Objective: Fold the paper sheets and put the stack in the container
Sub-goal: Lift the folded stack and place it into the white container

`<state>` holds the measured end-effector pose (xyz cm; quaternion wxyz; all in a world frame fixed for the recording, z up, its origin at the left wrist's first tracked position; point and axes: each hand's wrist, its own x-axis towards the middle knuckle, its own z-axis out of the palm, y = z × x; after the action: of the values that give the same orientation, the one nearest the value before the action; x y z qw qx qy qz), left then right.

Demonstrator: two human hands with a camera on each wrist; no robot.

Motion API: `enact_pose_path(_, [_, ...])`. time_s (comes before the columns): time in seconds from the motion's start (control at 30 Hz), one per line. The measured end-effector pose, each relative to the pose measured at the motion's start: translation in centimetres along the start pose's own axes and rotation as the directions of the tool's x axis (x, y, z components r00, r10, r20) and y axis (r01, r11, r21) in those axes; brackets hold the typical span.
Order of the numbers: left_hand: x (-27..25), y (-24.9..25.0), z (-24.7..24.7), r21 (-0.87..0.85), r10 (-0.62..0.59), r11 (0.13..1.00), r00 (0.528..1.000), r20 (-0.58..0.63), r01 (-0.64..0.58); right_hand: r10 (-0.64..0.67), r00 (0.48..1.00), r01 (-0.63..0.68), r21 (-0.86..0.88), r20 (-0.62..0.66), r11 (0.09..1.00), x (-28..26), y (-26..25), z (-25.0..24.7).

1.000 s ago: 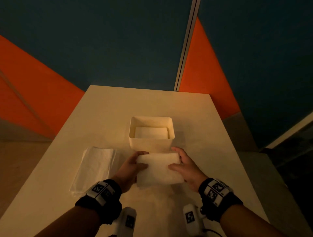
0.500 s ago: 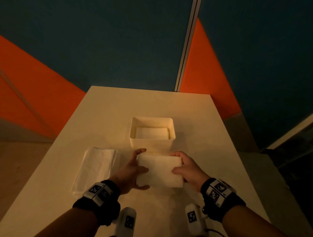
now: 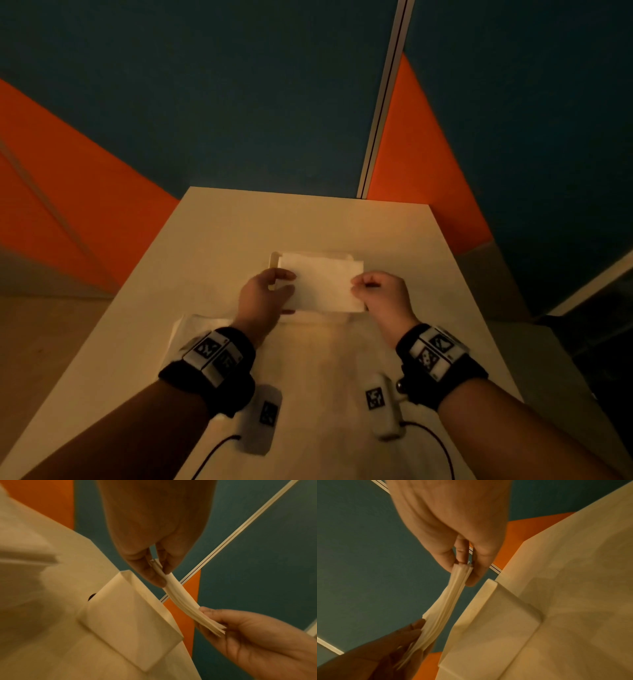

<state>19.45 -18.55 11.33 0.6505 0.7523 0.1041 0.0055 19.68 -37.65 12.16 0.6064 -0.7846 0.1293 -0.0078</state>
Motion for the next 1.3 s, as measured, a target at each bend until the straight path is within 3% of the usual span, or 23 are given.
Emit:
enact_pose_path(0.13, [3.3, 1.7, 0.1, 0.313, 0.030, 0.949, 0.999, -0.017, -0.023, 0.016, 0.998, -0.008, -0.127, 0.064, 0.992, 3.1, -1.4, 1.3])
enact_pose_path(0.23, [4.9, 2.0, 0.4, 0.663, 0.009, 0.745, 0.996, 0.093, -0.069, 0.047, 0.986, 0.008, -0.322, 0.161, 0.947, 5.0, -1.8, 2.4])
enact_pose_path(0.33, [5.4, 1.7, 0.9, 0.866, -0.143, 0.499, 0.982, 0.126, -0.039, 0.122, 0.966, 0.013, -0.519, 0.226, 0.855, 5.9, -1.6, 3.9])
enact_pose_path(0.4, [5.6, 1.1, 1.2, 0.929, -0.230, 0.368, 0.964, 0.135, -0.042, 0.183, 0.961, -0.016, -0.619, 0.208, 0.785, 6.2, -1.2, 4.7])
enact_pose_path(0.53, [5.7, 0.4, 1.7, 0.963, -0.284, 0.259, 0.948, 0.146, -0.071, 0.337, 0.930, -0.058, -0.846, 0.147, 0.530, 6.0, -1.1, 5.3])
enact_pose_path(0.8, [5.2, 0.5, 1.7, 0.982, -0.275, 0.136, 0.947, 0.165, -0.131, 0.331, 0.919, 0.076, -0.922, 0.213, 0.380, 4.2, -2.5, 4.8])
enact_pose_path(0.87, [4.7, 0.7, 1.4, 0.979, -0.212, 0.144, 0.962, 0.172, -0.143, 0.286, 0.930, 0.116, -0.924, 0.230, 0.364, 4.1, -2.4, 4.9])
enact_pose_path(0.93, [4.2, 1.1, 0.6, 0.967, -0.110, 0.216, 0.981, 0.158, -0.132, 0.202, 0.948, 0.160, -0.915, 0.247, 0.370, 3.9, -2.3, 5.0])
enact_pose_path(1.03, [3.1, 1.5, -1.8, 0.910, -0.044, 0.409, 0.994, 0.099, -0.072, 0.045, 0.956, 0.226, -0.828, 0.288, 0.514, 3.1, -2.3, 5.4])
enact_pose_path(1.13, [1.1, 0.7, -5.3, 0.747, -0.013, 0.661, 0.996, -0.091, 0.076, -0.058, 0.935, 0.300, -0.693, 0.350, 0.655, 1.7, -2.4, 6.4])
enact_pose_path(1.23, [-2.0, -1.2, -8.9, 0.515, -0.069, 0.823, 0.942, -0.328, 0.239, -0.068, 0.885, 0.367, -0.599, 0.461, 0.712, 0.3, -2.4, 7.8])
enact_pose_path(1.3, [-4.1, -2.6, -11.1, 0.412, -0.194, 0.838, 0.902, -0.386, 0.356, -0.068, 0.859, 0.387, -0.555, 0.508, 0.736, -0.5, -2.1, 8.8])
